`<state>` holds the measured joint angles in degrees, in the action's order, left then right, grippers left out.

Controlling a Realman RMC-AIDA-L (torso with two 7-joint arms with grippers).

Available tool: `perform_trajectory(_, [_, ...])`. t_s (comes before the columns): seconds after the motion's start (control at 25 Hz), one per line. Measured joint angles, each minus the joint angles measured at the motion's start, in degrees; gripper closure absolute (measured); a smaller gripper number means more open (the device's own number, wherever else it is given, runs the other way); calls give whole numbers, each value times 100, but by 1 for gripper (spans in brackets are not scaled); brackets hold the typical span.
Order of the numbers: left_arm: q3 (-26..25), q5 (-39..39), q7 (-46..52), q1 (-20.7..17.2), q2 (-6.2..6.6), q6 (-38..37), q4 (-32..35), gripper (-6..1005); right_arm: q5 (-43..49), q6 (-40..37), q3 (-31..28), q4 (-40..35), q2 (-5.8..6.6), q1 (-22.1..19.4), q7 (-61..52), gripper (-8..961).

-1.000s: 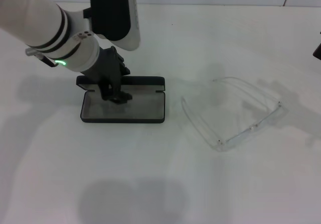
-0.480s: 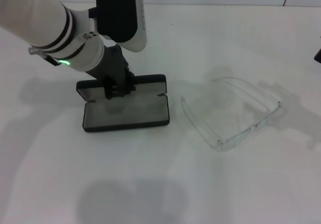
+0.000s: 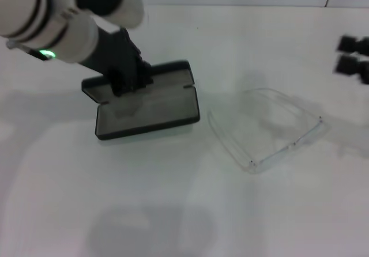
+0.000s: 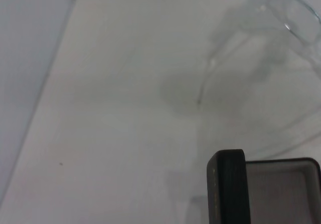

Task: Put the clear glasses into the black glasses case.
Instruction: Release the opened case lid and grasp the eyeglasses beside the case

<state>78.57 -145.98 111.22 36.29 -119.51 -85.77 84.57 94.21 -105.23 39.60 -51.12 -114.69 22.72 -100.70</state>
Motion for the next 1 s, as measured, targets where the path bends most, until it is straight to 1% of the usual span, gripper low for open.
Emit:
perform_trajectory(0.08, [-298, 51, -51, -16, 7, -142, 177, 801, 504, 215, 449, -844, -33, 101, -866, 75])
perform_trajectory(0.16, [-713, 94, -123, -16, 9, -308, 414, 800, 1325, 483, 1088, -1914, -55, 257, -2019, 75])
perform_trajectory(0.2, [-831, 119, -148, -17, 9, -355, 484, 800, 1704, 561, 1349, -2308, -47, 366, -2509, 76])
perform_trajectory(0.24, [-1063, 209, -193, -19, 14, -448, 608, 799, 2083, 602, 1583, -2640, -35, 516, -2965, 76])
perform_trajectory(0.28, [-1228, 283, -236, -24, 27, -526, 685, 799, 2484, 590, 1794, -2939, -18, 726, -3443, 96])
perform_trajectory(0.32, [-1351, 364, -281, -33, 35, -589, 736, 798, 2809, 500, 1894, -3087, -2, 958, -3828, 117])
perform_trajectory(0.36, [-1518, 470, -346, -52, 45, -663, 804, 798, 3245, 241, 1981, -3169, 10, 1406, -4304, 137])
perform_trajectory(0.44, [-1672, 638, -466, -77, 47, -728, 854, 797, 3663, -100, 2009, -3056, 1, 1921, -4696, 178])
perform_trajectory(0.56, [-1802, 908, -706, -87, 49, -740, 737, 795, 4345, -493, 2065, -2659, -56, 2642, -5102, 174])
perform_trajectory(0.6, [-1848, 993, -776, -88, 51, -740, 648, 795, 4345, -493, 2065, -2659, -56, 2642, -5102, 172])
perform_trajectory(0.64, [-1896, 1093, -844, -88, 57, -738, 552, 794, 4515, -553, 2108, -2502, -71, 2827, -5175, 171])
perform_trajectory(0.68, [-1928, 1151, -870, -91, 61, -738, 498, 794, 4817, -551, 2253, -1985, -83, 3276, -5319, 179])
perform_trajectory(0.72, [-2028, 1262, -910, -133, 72, -737, 440, 793, 4902, -480, 2323, -1549, -85, 3571, -5354, 187])
perform_trajectory(0.76, [-2051, 1291, -918, -154, 72, -737, 439, 793, 4902, -480, 2323, -1549, -85, 3571, -5354, 196])
perform_trajectory(0.88, [-2073, 1323, -922, -184, 52, -737, 452, 791, 4977, -261, 2492, -983, -94, 3847, -5343, 220])
perform_trajectory(1.0, [-2069, 1367, -922, -195, 21, -737, 473, 790, 4992, 72, 2920, -551, -98, 3974, -5320, 245])
